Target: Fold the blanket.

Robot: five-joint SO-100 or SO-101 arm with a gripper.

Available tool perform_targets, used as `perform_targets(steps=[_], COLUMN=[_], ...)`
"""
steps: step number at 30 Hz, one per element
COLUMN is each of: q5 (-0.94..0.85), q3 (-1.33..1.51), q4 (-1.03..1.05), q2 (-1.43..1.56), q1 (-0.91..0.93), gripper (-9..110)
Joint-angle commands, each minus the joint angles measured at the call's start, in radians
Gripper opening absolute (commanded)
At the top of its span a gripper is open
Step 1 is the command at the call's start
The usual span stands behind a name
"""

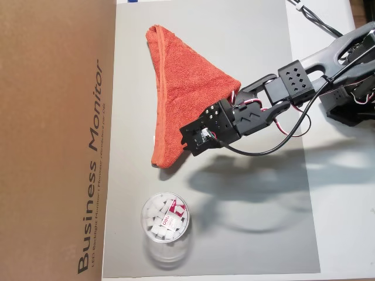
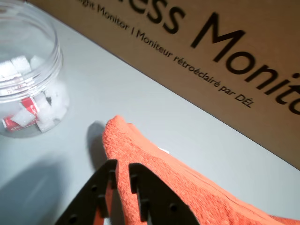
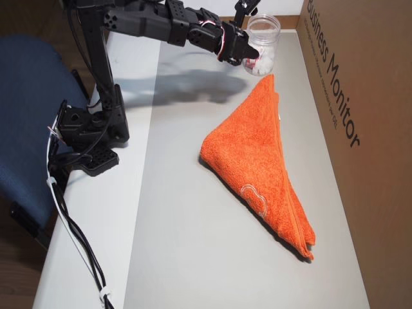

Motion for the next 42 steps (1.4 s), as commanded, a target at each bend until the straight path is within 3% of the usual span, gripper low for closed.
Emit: perform_targets(steps=[1, 22, 34, 42], q5=[0.011, 0.012, 0.109, 0.109], q3=[0.017, 0.291, 0.462, 0.486], q4=[-0.008, -0.005, 0.002, 0.298], q2=[0.115, 0.476, 0.661, 0.811], q1=[0.035, 0.302, 0.408, 0.454], gripper=[0, 0, 0, 0])
